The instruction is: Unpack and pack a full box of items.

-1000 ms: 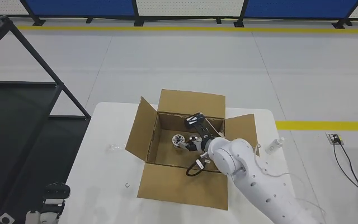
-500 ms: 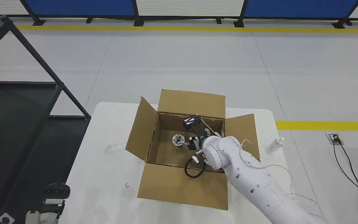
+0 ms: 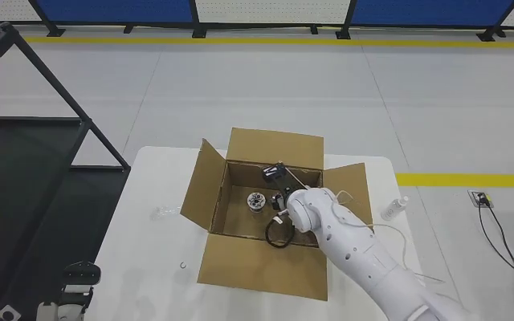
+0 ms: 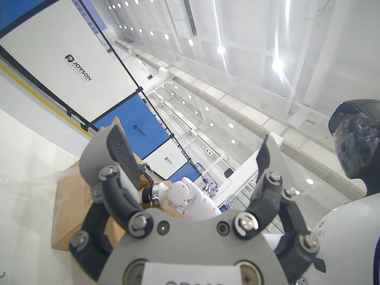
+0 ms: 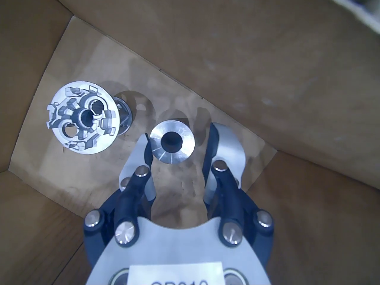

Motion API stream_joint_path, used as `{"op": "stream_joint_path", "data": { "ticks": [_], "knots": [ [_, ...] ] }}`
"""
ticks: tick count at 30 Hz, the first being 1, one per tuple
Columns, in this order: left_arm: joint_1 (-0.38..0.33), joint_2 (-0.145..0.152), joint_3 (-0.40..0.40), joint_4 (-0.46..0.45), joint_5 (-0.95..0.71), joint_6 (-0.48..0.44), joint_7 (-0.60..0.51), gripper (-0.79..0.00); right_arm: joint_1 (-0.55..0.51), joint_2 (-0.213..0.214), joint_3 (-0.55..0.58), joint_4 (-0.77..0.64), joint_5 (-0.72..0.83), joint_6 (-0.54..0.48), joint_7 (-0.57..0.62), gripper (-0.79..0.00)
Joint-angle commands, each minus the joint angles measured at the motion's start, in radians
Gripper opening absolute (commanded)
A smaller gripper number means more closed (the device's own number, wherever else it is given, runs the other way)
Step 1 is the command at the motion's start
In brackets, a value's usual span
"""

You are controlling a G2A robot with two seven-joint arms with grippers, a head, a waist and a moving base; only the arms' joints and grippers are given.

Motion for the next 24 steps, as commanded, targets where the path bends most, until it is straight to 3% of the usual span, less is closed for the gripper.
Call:
{"op": "stream_joint_path", "data": {
  "ticks": [1,8,12,15,24],
  "knots": [
    [0.000,0.000,0.000,0.000,0.000,0.000,0.000,0.000,0.005,-0.008,-0.001,0.020,0.006,-0.007,-0.004,-0.419],
    [0.000,0.000,0.000,0.000,0.000,0.000,0.000,0.000,0.018,-0.033,0.001,0.085,0.027,-0.036,-0.019,-0.434],
    [0.000,0.000,0.000,0.000,0.000,0.000,0.000,0.000,0.026,-0.046,0.005,0.119,0.038,-0.057,-0.031,-0.499],
    [0.000,0.000,0.000,0.000,0.000,0.000,0.000,0.000,0.029,-0.054,0.008,0.132,0.043,-0.068,-0.038,-0.770],
    [0.000,0.000,0.000,0.000,0.000,0.000,0.000,0.000,0.004,-0.036,0.062,0.050,0.009,-0.091,-0.053,-0.785]
  ]
}}
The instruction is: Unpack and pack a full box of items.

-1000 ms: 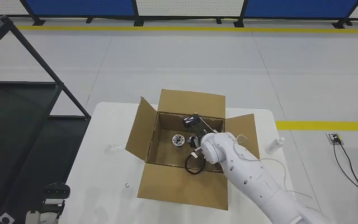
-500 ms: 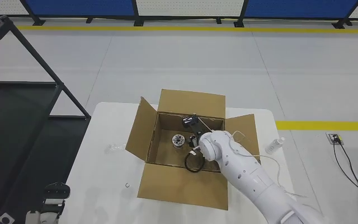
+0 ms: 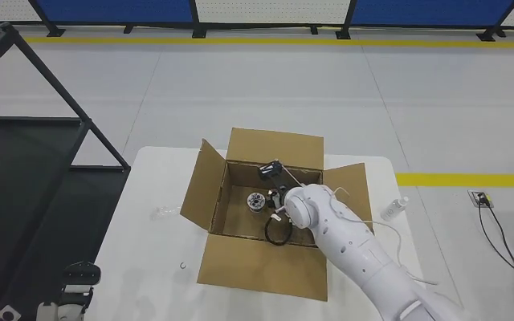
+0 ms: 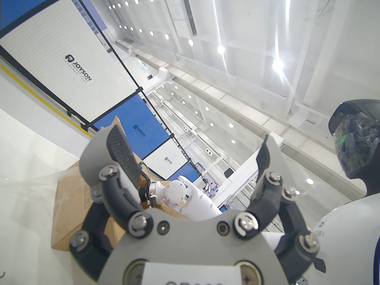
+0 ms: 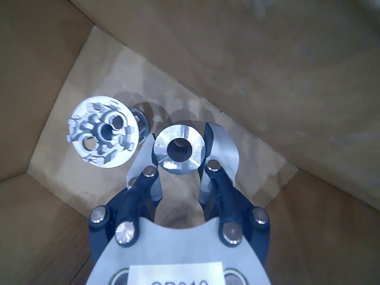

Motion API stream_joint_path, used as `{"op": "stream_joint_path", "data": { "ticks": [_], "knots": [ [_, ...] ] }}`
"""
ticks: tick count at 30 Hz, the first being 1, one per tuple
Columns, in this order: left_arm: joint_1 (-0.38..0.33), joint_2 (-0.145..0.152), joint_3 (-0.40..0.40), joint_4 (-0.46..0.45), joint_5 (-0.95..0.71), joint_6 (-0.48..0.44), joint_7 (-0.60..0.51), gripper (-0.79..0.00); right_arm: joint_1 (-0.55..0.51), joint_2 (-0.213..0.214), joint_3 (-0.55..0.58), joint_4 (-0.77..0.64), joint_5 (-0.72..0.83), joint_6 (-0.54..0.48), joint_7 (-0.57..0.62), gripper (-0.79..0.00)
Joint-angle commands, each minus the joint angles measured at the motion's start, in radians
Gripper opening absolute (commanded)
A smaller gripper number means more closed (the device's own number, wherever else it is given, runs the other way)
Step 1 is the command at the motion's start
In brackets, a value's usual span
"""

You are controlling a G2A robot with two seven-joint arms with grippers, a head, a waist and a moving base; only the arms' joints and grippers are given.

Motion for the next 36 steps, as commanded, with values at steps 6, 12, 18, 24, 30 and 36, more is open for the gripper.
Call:
{"op": "stream_joint_path", "data": {
  "ticks": [6,12,18,24,30,36],
  "knots": [
    [0.000,0.000,0.000,0.000,0.000,0.000,0.000,0.000,-0.099,0.059,0.100,-0.225,-0.113,0.071,0.031,-0.785],
    [0.000,0.000,0.000,0.000,0.000,0.000,0.000,0.000,-0.256,0.119,0.226,-0.519,-0.220,0.083,0.076,-0.785],
    [0.000,0.000,0.000,0.000,0.000,0.000,0.000,0.000,-0.394,0.151,0.338,-0.747,-0.274,0.105,0.046,-0.785],
    [0.000,0.000,0.000,0.000,0.000,0.000,0.000,0.000,-0.504,0.170,0.433,-0.932,-0.289,0.089,-0.011,-0.785],
    [0.000,0.000,0.000,0.000,0.000,0.000,0.000,0.000,-0.617,0.184,0.535,-1.083,-0.307,0.106,-0.060,-0.785],
    [0.000,0.000,0.000,0.000,0.000,0.000,0.000,0.000,-0.746,0.196,0.653,-1.204,-0.305,0.140,-0.120,-0.785]
  ]
}}
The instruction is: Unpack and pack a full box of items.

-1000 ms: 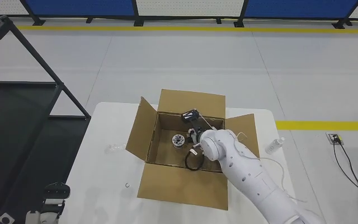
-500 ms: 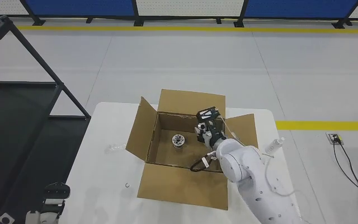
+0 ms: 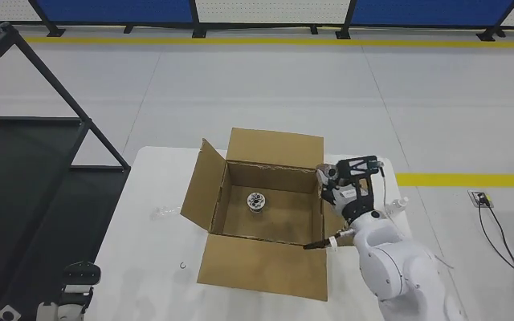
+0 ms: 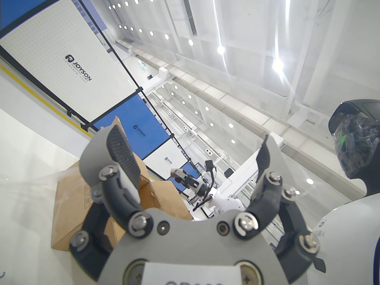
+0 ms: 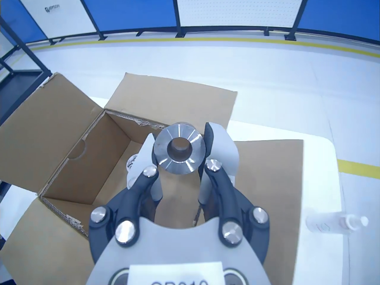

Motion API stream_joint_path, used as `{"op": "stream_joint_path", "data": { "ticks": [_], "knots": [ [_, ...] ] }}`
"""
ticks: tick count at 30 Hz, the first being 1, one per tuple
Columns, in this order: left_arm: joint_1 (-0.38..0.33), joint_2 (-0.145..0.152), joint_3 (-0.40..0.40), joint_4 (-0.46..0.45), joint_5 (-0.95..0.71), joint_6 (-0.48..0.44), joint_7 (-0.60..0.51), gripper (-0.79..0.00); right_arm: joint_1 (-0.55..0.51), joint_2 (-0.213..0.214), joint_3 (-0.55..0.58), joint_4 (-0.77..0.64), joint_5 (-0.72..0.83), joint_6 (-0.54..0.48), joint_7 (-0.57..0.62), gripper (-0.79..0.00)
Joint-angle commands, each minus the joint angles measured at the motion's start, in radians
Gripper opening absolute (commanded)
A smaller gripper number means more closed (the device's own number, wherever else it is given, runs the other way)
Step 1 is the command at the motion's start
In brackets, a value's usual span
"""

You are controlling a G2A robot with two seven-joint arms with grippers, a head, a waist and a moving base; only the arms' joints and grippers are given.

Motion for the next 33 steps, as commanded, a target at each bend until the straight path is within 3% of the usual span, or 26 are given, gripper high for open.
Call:
{"op": "stream_joint_path", "data": {
  "ticks": [1,11,17,33],
  "knots": [
    [0.000,0.000,0.000,0.000,0.000,0.000,0.000,0.000,-0.048,0.004,0.046,-0.035,0.002,0.013,-0.022,-0.785],
    [0.000,0.000,0.000,0.000,0.000,0.000,0.000,0.000,-0.238,0.013,0.239,-0.120,0.011,0.107,-0.048,-0.785],
    [0.000,0.000,0.000,0.000,0.000,0.000,0.000,0.000,-0.305,0.018,0.314,-0.071,0.052,0.079,0.000,-0.785],
    [0.000,0.000,0.000,0.000,0.000,0.000,0.000,0.000,-0.207,0.036,0.357,0.268,0.072,-0.011,0.171,-0.785]
  ]
}}
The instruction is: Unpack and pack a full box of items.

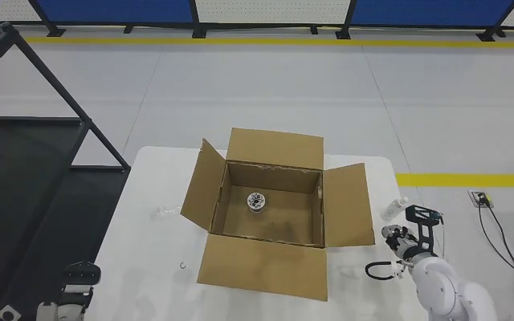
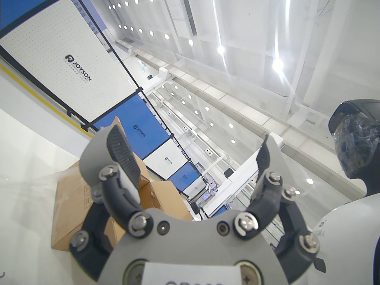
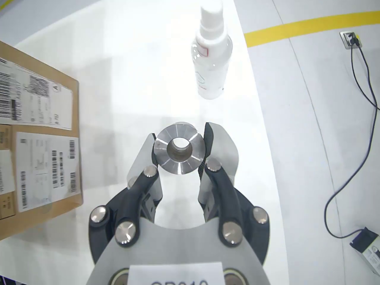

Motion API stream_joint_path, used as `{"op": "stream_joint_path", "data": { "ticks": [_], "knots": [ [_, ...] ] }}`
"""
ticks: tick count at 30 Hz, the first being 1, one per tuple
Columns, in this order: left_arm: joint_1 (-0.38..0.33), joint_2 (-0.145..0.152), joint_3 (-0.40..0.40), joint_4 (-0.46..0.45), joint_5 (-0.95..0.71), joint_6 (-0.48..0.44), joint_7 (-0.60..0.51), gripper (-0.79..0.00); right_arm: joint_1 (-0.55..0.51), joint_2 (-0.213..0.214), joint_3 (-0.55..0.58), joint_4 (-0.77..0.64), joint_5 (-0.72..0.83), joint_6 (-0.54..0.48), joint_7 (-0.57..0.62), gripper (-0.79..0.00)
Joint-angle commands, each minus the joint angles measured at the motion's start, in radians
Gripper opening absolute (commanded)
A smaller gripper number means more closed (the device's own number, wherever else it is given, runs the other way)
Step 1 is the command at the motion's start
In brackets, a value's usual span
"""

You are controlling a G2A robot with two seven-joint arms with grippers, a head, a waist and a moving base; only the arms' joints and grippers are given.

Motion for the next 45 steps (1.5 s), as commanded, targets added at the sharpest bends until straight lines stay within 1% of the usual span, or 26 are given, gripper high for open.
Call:
{"op": "stream_joint_path", "data": {
  "ticks": [1,10,24,25,27,28,32,39,40,41,42,45],
  "knots": [
    [0.000,0.000,0.000,0.000,0.000,0.000,0.000,0.000,0.025,0.001,-0.008,0.037,-0.001,-0.009,0.014,-0.785],
    [0.000,0.000,0.000,0.000,0.000,0.000,0.000,0.000,0.097,0.010,-0.020,0.142,-0.029,-0.030,0.080,-0.785],
    [0.000,0.000,0.000,0.000,0.000,0.000,0.000,0.000,0.163,0.015,-0.052,0.245,-0.058,-0.007,0.064,-0.785],
    [0.000,0.000,0.000,0.000,0.000,0.000,0.000,0.000,0.167,0.015,-0.053,0.252,-0.059,-0.004,0.060,-0.748],
    [0.000,0.000,0.000,0.000,0.000,0.000,0.000,0.000,0.173,0.015,-0.058,0.262,-0.059,-0.003,0.056,-0.606],
    [0.000,0.000,0.000,0.000,0.000,0.000,0.000,0.000,0.176,0.015,-0.059,0.265,-0.057,-0.003,0.055,-0.551],
    [0.000,0.000,0.000,0.000,0.000,0.000,0.000,0.000,0.182,0.017,-0.063,0.273,-0.054,-0.006,0.054,-0.453],
    [0.000,0.000,0.000,0.000,0.000,0.000,0.000,0.000,0.171,0.019,-0.054,0.253,-0.038,0.006,0.022,-0.363],
    [0.000,0.000,0.000,0.000,0.000,0.000,0.000,0.000,0.164,0.019,-0.050,0.238,-0.036,0.011,0.013,-0.317],
    [0.000,0.000,0.000,0.000,0.000,0.000,0.000,0.000,0.154,0.019,-0.046,0.219,-0.029,0.016,0.003,-0.203],
    [0.000,0.000,0.000,0.000,0.000,0.000,0.000,0.000,0.144,0.019,-0.040,0.197,-0.024,0.022,-0.009,-0.142],
    [0.000,0.000,0.000,0.000,0.000,0.000,0.000,0.000,0.106,0.019,-0.026,0.109,-0.020,0.044,-0.046,-0.123]
  ]
}}
